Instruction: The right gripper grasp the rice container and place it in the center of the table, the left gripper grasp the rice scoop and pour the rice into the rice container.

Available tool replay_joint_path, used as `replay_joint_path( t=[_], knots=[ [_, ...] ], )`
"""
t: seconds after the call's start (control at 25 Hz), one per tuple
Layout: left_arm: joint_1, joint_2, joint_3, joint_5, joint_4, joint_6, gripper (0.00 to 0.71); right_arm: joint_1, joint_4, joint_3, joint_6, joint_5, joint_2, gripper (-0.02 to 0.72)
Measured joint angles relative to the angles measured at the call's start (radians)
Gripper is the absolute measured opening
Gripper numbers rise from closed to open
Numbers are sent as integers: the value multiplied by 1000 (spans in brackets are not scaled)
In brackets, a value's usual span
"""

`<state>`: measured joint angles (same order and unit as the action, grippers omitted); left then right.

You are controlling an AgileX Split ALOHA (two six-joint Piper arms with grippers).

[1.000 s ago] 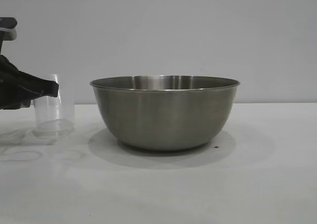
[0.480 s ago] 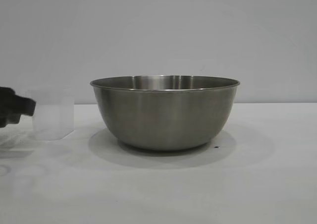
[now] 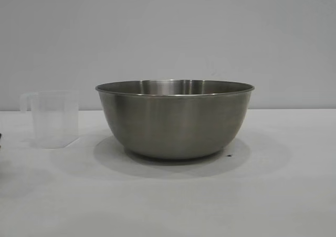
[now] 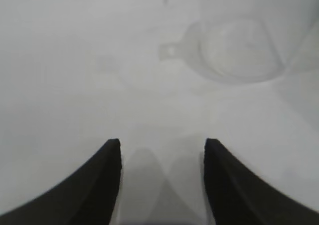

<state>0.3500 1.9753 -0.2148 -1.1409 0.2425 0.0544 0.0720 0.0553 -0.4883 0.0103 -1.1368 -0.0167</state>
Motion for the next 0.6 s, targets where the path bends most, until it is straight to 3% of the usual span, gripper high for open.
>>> replay_joint_path(
  t=[0.4,0.6],
  knots=[
    [0,-282,43,17,-25,0,328,0,1,0,0,0,0,562],
    [0,-423,38,179,-74,0,328,0,1,0,0,0,0,562]
  ],
)
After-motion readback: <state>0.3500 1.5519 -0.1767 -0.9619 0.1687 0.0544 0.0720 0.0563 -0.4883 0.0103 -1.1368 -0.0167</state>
